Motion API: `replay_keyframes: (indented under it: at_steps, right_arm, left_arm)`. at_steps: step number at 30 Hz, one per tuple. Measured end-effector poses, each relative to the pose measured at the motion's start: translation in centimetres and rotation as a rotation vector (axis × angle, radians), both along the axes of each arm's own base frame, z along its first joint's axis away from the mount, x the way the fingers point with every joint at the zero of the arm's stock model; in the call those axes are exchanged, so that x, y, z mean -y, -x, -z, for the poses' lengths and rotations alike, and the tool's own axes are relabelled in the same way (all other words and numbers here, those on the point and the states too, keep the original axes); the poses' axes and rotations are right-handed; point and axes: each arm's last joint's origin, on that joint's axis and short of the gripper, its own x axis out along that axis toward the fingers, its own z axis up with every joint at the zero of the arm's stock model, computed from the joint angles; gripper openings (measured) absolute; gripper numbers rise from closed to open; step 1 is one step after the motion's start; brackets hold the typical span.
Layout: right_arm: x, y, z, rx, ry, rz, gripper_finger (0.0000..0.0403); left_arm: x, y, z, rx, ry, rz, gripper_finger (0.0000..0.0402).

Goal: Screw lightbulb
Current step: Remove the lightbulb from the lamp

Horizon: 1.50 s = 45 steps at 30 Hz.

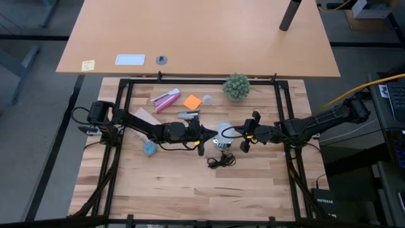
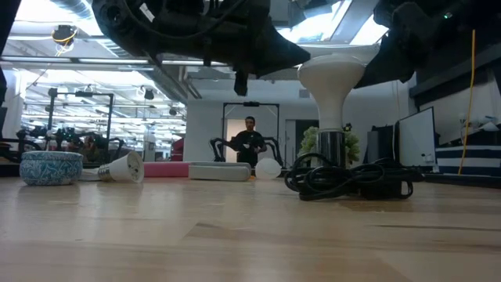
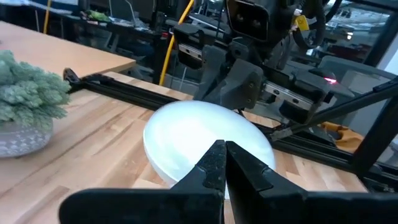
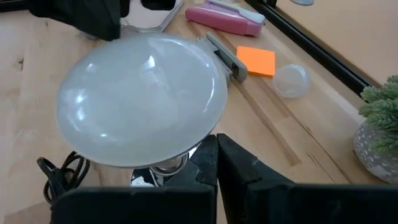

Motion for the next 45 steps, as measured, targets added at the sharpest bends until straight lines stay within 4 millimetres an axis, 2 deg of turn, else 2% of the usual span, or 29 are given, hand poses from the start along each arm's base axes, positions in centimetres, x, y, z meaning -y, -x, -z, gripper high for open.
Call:
replay_keyframes:
  at_steps: [11,32,40,45]
  right_arm:
    - [-0.1,-0.1,-0.1,0.007,-0.011,-0.014,0.0005]
    - [-0.1,0.0,-0.1,0.001,-0.011,-0.016,0.0005]
    - [-0.4,-0.1,0.1,-0.017,-0.084,-0.116,0.0005]
    - [-0.5,-0.3,0.4,-0.035,-0.085,-0.122,0.0005]
  left_arm:
    - [-1.1,-0.1,-0.1,0.016,-0.015,-0.038,0.0002]
    - [-1.2,-0.1,-0.2,0.022,-0.014,-0.045,0.0002]
    - [-1.2,-0.1,-0.2,0.023,-0.015,-0.047,0.0002]
    - [-1.2,-0.1,-0.3,0.023,-0.014,-0.047,0.0002]
